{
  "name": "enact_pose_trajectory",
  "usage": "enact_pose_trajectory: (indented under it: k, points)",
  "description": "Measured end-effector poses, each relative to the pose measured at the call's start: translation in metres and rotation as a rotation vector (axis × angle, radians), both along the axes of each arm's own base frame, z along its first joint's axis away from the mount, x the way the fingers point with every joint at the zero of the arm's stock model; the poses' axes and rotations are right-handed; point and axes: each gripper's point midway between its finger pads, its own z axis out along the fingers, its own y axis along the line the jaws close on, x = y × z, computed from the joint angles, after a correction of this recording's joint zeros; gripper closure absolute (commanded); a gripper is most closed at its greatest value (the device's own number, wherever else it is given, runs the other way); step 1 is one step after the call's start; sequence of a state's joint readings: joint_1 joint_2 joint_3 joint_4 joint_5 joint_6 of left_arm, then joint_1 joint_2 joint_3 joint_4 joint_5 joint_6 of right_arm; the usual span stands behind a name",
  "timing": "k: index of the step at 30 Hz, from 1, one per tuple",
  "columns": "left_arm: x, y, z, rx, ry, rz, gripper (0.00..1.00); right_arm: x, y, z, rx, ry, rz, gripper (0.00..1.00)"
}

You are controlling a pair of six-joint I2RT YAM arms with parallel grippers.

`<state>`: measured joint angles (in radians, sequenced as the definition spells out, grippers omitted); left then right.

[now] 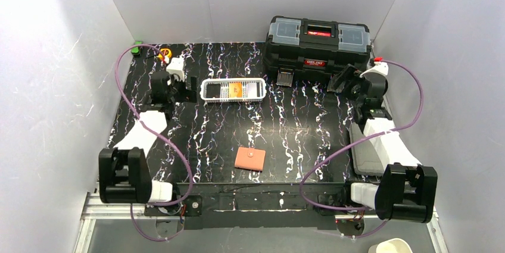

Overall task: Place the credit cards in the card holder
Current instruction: Move the storage box to the center of the board.

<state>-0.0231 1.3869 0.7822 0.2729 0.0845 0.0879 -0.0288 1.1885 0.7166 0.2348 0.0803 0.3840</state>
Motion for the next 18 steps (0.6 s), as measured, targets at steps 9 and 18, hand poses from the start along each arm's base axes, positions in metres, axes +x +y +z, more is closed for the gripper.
enact_pose_trajectory:
  k: [9, 18]
  points:
    - [-0.05, -0.024, 0.036, -0.038, 0.19, -0.163, 0.01, -0.023, 0.1, -0.018, 0.134, 0.244, 0.27, 0.1]
    - [-0.027, -0.03, 0.02, -0.094, 0.362, -0.156, 0.01, -0.021, 0.228, 0.0, -0.049, 0.271, 0.531, 0.26]
